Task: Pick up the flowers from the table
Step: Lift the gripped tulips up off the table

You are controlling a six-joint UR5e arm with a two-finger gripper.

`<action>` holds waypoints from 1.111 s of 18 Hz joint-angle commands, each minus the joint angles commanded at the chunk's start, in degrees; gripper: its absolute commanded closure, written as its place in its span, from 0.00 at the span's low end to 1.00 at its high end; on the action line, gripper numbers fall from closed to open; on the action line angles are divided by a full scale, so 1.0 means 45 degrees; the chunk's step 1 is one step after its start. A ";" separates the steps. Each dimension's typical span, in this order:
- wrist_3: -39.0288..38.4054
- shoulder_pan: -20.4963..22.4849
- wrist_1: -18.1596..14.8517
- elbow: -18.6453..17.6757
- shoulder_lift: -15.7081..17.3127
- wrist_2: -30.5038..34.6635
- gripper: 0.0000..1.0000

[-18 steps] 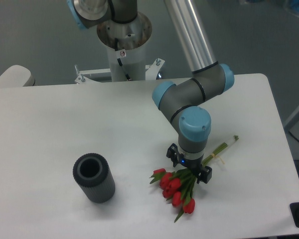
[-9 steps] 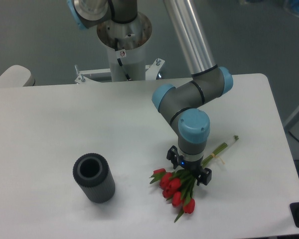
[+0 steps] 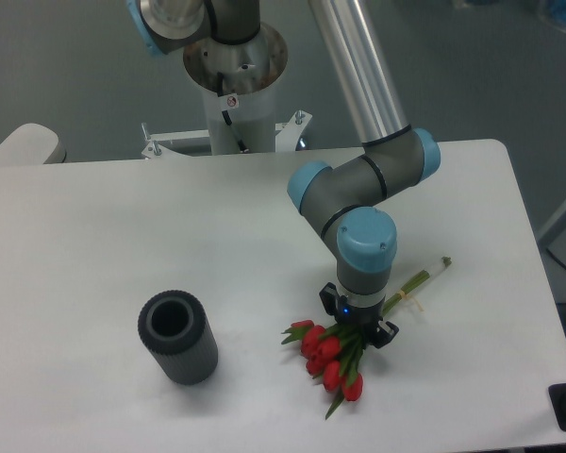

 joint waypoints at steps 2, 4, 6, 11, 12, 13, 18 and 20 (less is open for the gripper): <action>0.0079 0.0019 0.0000 0.0039 0.0019 -0.0039 0.69; 0.0098 0.0039 0.0000 0.0194 0.0039 -0.0058 0.72; 0.0331 0.0058 -0.0039 0.0429 0.0136 -0.0137 0.72; 0.0314 -0.0195 -0.0488 0.1814 0.0624 -0.2104 0.71; 0.0294 -0.0195 -0.0508 0.2029 0.0683 -0.2631 0.71; 0.0274 -0.0195 -0.0488 0.2128 0.0858 -0.3081 0.71; 0.0215 0.0174 -0.1054 0.2480 0.1581 -0.5581 0.71; 0.0138 0.0429 -0.1190 0.2772 0.1621 -0.6557 0.71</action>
